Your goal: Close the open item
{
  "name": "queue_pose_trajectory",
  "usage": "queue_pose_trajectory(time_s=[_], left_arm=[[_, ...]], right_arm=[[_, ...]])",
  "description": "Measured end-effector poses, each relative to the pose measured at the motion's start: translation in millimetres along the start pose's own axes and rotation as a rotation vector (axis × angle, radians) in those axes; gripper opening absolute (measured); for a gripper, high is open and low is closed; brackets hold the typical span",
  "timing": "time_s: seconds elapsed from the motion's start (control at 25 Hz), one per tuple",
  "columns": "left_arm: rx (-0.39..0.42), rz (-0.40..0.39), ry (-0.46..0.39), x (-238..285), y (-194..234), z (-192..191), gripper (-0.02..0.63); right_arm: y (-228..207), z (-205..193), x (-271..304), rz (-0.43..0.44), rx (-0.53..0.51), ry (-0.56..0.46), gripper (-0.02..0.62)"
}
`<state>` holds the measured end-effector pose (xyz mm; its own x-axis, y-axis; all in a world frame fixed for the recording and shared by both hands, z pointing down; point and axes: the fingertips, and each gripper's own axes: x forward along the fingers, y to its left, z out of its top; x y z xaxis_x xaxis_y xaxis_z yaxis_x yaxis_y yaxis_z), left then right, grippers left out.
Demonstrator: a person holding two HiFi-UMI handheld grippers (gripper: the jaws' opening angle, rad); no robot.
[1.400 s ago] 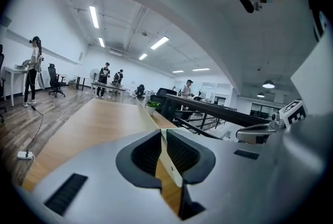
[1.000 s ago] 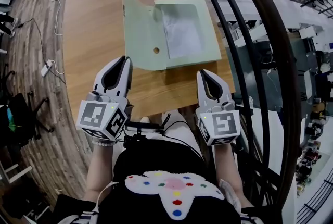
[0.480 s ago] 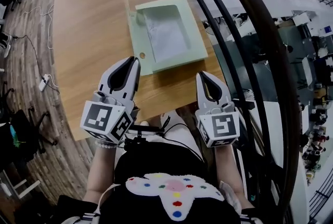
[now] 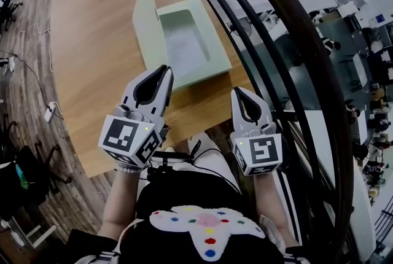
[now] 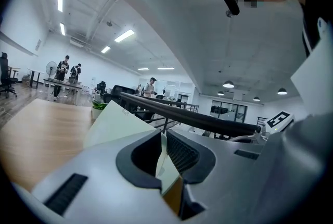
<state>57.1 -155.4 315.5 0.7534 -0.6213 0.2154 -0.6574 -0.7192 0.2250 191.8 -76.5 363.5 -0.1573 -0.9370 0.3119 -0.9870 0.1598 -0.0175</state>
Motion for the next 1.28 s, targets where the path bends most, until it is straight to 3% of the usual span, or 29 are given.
queue_pose_trajectory(time_s=[0.64, 1.28], left_arm=[[0.002, -0.147, 0.086, 76, -37, -21, 0.037], [-0.02, -0.293, 0.215, 135, -65, -71, 0.043]], right_arm=[[-47, -6, 14, -0.032, 0.018, 0.022, 0.008], [-89, -12, 64, -0.022, 0.013, 0.024, 0.008]])
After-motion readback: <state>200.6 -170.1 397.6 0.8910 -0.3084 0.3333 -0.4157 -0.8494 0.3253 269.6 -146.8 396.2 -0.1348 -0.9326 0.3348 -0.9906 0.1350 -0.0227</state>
